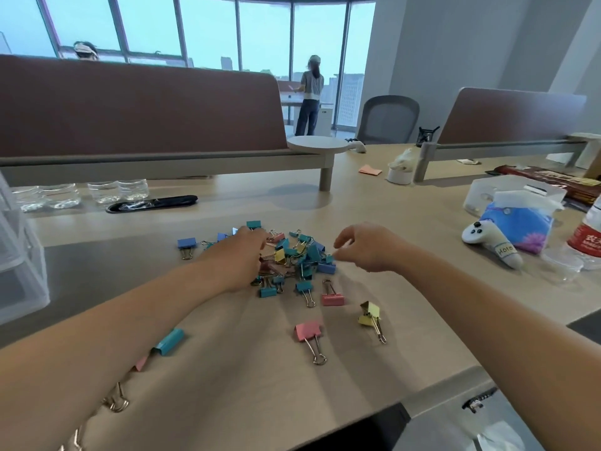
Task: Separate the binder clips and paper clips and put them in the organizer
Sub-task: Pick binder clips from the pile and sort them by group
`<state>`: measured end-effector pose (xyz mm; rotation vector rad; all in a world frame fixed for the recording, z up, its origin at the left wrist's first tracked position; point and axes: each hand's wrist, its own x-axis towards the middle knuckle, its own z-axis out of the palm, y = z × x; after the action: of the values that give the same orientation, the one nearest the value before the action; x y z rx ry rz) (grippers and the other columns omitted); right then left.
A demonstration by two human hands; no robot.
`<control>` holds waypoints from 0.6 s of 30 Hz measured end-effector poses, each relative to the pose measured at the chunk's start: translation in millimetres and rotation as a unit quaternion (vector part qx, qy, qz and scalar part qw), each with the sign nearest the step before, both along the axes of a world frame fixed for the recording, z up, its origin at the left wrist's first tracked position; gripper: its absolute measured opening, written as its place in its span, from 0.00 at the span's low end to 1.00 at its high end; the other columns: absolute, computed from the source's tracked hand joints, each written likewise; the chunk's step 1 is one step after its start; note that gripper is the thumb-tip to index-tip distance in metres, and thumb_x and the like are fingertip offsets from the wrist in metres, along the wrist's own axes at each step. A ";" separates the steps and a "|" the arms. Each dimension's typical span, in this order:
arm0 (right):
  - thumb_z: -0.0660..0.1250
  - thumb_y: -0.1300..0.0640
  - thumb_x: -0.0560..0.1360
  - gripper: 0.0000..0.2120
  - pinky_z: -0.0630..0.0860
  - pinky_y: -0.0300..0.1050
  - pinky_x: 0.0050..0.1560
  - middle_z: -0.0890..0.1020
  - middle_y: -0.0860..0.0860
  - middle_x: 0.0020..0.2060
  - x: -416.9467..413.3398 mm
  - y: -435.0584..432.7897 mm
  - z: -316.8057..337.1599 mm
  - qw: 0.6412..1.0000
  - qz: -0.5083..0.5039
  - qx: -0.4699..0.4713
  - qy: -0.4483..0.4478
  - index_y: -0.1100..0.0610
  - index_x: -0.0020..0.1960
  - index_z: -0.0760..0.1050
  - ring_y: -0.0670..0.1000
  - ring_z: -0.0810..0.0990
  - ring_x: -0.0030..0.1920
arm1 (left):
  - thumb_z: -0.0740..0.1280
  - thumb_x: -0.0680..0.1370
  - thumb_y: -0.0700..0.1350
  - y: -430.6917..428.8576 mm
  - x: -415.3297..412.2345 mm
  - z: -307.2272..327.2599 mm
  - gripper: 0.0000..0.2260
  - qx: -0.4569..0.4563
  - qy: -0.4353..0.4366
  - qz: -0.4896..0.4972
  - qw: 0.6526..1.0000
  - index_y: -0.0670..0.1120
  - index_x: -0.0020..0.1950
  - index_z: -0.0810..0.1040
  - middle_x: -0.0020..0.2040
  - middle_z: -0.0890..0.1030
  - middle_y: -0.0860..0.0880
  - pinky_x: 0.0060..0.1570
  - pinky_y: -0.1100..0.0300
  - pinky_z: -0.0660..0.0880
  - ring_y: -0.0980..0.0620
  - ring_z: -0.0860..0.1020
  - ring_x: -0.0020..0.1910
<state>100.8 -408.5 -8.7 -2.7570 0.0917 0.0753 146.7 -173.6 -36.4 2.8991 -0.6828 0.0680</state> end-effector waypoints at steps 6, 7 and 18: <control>0.75 0.41 0.68 0.33 0.83 0.45 0.40 0.76 0.52 0.55 -38.3 -8.4 6.5 0.976 -0.007 0.012 0.217 0.56 0.67 0.71 0.55 0.86 0.42 | 0.67 0.72 0.65 -9.3 -45.8 18.3 0.22 0.012 0.129 -0.096 0.987 0.53 0.59 0.71 0.53 0.75 0.53 0.45 0.61 0.75 0.58 0.74 0.46; 0.77 0.43 0.67 0.34 0.83 0.45 0.40 0.75 0.52 0.55 -45.7 -8.0 6.4 0.974 -0.005 0.015 0.227 0.56 0.67 0.71 0.55 0.86 0.41 | 0.68 0.71 0.66 -12.4 -55.5 19.5 0.24 0.019 0.148 -0.104 0.983 0.54 0.61 0.71 0.54 0.75 0.54 0.49 0.60 0.75 0.57 0.75 0.48; 0.72 0.45 0.74 0.23 0.77 0.44 0.44 0.82 0.56 0.53 -53.6 30.8 -20.0 0.987 0.017 -0.132 0.087 0.63 0.58 0.78 0.54 0.79 0.46 | 0.69 0.77 0.51 -33.7 -77.3 1.8 0.15 0.080 0.110 -0.137 0.981 0.52 0.63 0.74 0.56 0.78 0.51 0.47 0.59 0.70 0.53 0.74 0.50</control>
<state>47.2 -377.8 -28.7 -3.0119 0.1070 0.3365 69.4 -207.3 -34.7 2.8633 -1.0794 -0.3514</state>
